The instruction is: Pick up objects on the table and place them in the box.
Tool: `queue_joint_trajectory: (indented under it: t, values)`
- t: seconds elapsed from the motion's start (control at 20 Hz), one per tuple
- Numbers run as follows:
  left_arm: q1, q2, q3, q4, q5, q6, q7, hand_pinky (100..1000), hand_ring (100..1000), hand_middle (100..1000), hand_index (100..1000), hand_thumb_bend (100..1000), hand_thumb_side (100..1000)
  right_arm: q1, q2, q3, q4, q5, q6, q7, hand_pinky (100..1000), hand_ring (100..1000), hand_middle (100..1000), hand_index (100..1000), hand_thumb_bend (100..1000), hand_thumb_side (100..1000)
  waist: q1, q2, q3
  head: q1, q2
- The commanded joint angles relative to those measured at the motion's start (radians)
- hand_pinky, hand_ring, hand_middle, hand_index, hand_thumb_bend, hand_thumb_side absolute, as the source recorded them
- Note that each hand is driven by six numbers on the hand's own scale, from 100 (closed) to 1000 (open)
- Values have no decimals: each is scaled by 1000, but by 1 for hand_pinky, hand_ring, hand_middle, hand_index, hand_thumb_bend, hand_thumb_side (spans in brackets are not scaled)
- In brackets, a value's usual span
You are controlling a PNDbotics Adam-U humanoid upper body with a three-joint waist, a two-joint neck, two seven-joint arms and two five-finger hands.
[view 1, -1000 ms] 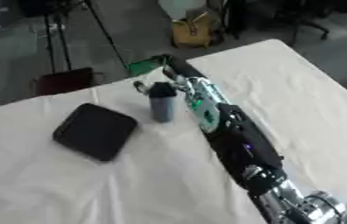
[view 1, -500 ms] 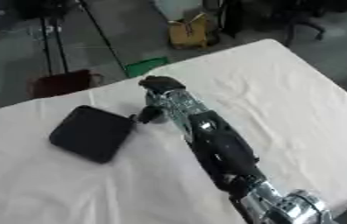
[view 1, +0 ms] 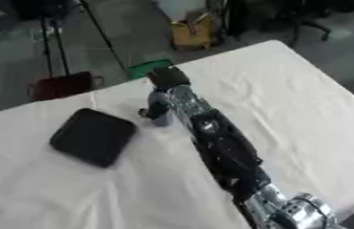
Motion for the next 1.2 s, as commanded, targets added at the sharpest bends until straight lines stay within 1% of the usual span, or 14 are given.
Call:
queue_joint_trajectory:
  t: [0.05,0.1,0.25,0.5,0.55,0.6,0.65,0.7,0.75,0.8,0.85,0.95,1.1,1.2]
  values:
    - [-11,21,5,-12,2,-3,-1,714,650,803,880,688,749,-18,-1,-20,-2,6,24,13,954,953,967,1000,511,604,-1,-21,1,-3,-2]
    - [-11,21,6,-12,2,-3,0,714,650,803,880,688,749,-15,-1,-24,5,2,29,22,954,953,967,1000,511,604,-1,-21,1,-3,-1]
    - [-11,21,6,-12,3,-3,-1,714,650,803,880,685,754,-4,-2,-31,26,-8,42,51,905,895,952,1000,512,615,-1,-20,1,-3,-1]
    - [-11,21,6,-12,4,-3,0,714,650,803,881,682,757,5,-3,-29,38,-26,39,88,841,848,935,992,511,613,0,-19,2,-3,0]
    - [-11,20,6,-12,4,-3,0,714,650,803,881,681,757,5,-3,-27,37,-28,36,90,684,719,883,944,406,532,-1,-19,2,-3,0]
    - [-11,20,6,-12,5,-3,0,714,650,803,881,681,757,6,-3,-24,33,-28,33,86,684,719,883,944,406,532,-1,-19,2,-3,0]
    - [-11,20,6,-12,5,-3,0,714,650,803,881,681,757,6,-3,-23,30,-26,32,79,532,560,821,889,187,341,-1,-19,2,-3,0]
    - [-11,21,6,-12,5,-3,0,714,650,803,881,681,757,7,-3,-22,27,-21,35,70,532,560,821,889,187,341,-1,-19,2,-3,0]
    - [-11,21,6,-12,5,-3,0,714,650,803,881,681,756,7,-3,-22,25,-17,39,60,417,438,767,848,100,174,-1,-19,2,-3,0]
    - [-12,21,6,-13,5,-4,0,714,650,803,881,681,756,7,-4,-21,19,-12,43,43,417,438,767,848,100,174,-1,-19,2,-3,0]
    - [-12,21,6,-13,5,-4,0,714,651,804,881,681,756,7,-4,-20,16,-8,46,27,357,380,746,836,100,136,-1,-19,2,-3,-1]
    - [-12,22,6,-13,6,-4,0,714,651,804,881,681,756,4,-2,-21,-1,-7,45,-23,346,363,729,821,100,201,-1,-20,2,-4,-1]
    - [-13,22,6,-13,6,-4,0,714,651,804,881,681,755,-3,3,-15,-34,-26,36,-118,336,347,710,810,104,203,-3,-20,3,-4,-1]
    - [-14,22,6,-14,7,-4,0,714,651,804,881,682,755,-5,7,-10,-44,-41,34,-159,335,346,708,809,102,201,-3,-20,3,-4,-1]
